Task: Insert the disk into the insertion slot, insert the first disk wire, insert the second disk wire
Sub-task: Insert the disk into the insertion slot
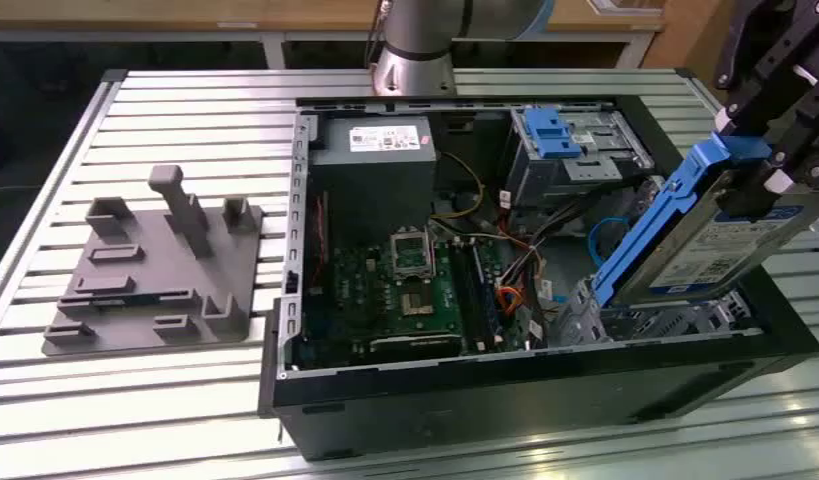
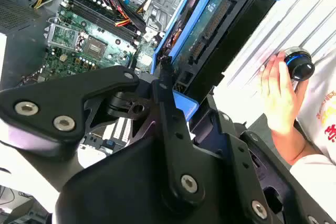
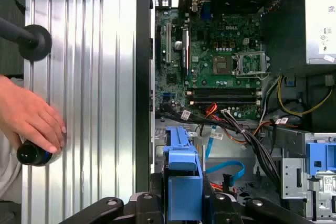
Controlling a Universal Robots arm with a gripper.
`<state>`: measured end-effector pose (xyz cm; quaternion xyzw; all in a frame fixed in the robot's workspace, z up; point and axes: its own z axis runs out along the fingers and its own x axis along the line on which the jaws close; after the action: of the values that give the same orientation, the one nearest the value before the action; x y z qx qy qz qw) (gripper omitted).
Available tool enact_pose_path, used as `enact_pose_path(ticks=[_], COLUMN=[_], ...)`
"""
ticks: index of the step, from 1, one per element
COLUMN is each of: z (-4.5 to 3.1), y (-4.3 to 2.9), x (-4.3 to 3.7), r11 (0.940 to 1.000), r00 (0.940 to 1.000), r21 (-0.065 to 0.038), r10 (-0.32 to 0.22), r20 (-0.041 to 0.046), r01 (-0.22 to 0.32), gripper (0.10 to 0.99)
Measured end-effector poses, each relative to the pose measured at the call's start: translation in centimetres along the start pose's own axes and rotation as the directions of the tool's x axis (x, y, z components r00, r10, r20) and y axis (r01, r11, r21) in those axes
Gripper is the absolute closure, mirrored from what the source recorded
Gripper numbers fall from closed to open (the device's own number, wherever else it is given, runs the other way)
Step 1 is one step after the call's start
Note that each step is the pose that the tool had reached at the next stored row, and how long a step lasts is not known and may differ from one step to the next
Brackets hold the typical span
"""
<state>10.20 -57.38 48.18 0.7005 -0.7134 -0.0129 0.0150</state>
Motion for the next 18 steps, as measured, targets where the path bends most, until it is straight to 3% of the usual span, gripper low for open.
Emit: enact_pose_path(ticks=[14, 15, 18], z=[0.0, 0.0, 0.0], y=[0.0, 0.0, 0.01], x=[0.0, 0.01, 0.0], r11=[1.0, 1.0, 1.0], r00=[1.0, 1.0, 0.9994], r21=[0.0, 0.0, 0.0], r10=[0.0, 0.0, -0.002], r20=[0.0001, 0.0038, 0.0337], r01=[0.0, 0.0, 0.002], gripper=[0.725, 0.725, 0.725])
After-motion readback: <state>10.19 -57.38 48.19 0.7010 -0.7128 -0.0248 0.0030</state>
